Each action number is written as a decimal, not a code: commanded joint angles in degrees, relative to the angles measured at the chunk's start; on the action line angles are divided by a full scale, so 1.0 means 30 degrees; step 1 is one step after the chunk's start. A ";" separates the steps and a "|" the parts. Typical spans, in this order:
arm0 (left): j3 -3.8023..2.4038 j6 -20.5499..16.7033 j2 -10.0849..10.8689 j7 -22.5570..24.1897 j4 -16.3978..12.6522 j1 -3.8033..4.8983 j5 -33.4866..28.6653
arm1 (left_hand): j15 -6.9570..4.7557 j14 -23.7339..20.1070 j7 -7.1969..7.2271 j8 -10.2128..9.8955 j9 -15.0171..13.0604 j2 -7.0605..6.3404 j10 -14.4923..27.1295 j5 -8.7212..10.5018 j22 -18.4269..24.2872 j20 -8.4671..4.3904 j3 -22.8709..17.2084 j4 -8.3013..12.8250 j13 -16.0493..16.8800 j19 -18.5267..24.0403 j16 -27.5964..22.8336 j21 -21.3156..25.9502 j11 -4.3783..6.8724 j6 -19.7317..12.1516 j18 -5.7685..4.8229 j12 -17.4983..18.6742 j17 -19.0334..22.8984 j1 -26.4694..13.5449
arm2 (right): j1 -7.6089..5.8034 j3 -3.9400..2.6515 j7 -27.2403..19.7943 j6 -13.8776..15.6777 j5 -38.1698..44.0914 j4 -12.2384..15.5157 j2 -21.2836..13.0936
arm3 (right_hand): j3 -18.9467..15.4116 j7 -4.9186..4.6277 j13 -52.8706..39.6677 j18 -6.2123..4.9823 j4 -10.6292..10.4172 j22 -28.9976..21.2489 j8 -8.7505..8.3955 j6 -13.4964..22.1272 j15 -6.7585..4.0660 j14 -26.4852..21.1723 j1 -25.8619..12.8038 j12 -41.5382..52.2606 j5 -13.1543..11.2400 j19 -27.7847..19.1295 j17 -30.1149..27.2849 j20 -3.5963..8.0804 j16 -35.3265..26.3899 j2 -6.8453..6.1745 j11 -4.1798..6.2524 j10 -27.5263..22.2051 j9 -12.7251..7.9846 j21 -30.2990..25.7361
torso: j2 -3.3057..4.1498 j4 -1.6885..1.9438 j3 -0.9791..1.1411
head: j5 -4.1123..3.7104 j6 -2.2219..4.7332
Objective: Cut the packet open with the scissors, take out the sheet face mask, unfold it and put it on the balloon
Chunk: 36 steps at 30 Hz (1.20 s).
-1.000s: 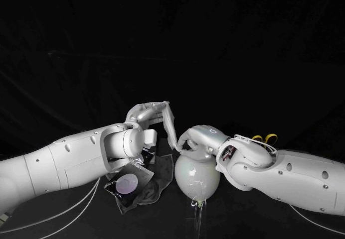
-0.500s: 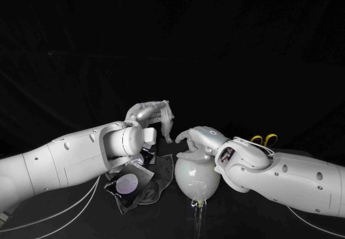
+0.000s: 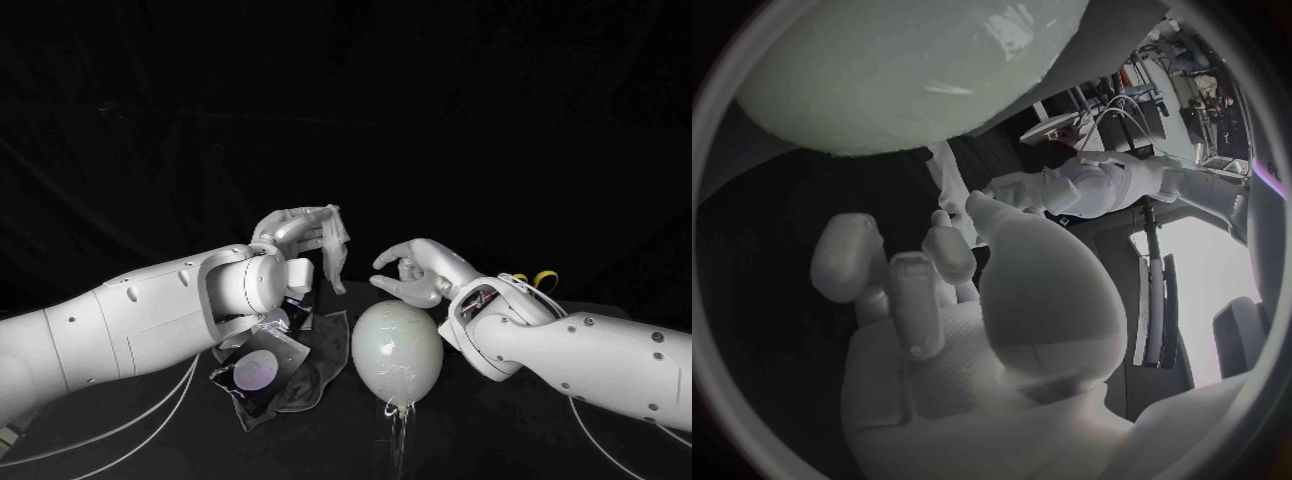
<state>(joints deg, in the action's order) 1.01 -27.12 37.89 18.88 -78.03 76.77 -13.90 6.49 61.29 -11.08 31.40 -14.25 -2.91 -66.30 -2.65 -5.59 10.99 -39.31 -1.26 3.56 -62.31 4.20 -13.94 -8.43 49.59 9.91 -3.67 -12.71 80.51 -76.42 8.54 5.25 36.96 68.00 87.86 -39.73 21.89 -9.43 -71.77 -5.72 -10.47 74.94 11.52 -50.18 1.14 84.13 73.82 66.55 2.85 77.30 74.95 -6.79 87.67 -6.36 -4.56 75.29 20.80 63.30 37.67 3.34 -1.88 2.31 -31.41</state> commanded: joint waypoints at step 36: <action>0.0045 0.3683 0.0198 -0.0381 -0.0625 0.0025 0.0898 | -0.0282 0.1267 0.0173 0.0181 -0.2185 0.0121 -0.0658 0.0013 0.0383 0.0025 0.1803 -0.0531 0.0025 -0.0182 0.0457 0.0339 0.0286 -0.0323 0.0161 -0.0021 -0.0204 -0.0869 | -0.0067 -0.0221 -0.5064 0.0662 -1.1515 -0.2232 0.2549 | -0.2658 -0.0240 -0.0824 0.0194 -0.2043 0.2725 -0.0590 0.0174 0.0114 0.1621 -0.0700 0.1469 -0.0037 0.0082 0.4270 -0.0192 0.0379 -0.0447 -0.0285 0.0392 -0.0485 0.0129 | 0.0005 0.0004 0.0002 | -0.0295 -0.0052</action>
<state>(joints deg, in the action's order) 1.21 -18.34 38.51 17.39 -79.71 76.75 -12.22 5.82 64.86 -10.65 31.63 -20.65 -3.18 -67.80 -2.66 -4.52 11.07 -34.30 -2.92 3.63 -62.67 5.35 -13.17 -7.57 48.79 9.75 -3.67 -13.24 77.93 -76.58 7.94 -7.16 40.45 35.47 80.99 -32.17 14.27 -9.95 -73.88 -5.62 -16.57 74.94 10.05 -49.61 1.14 84.12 72.06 70.58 2.86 77.27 74.95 -7.23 88.49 -8.13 -5.46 75.95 19.40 63.35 37.67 3.35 -1.92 1.43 -31.56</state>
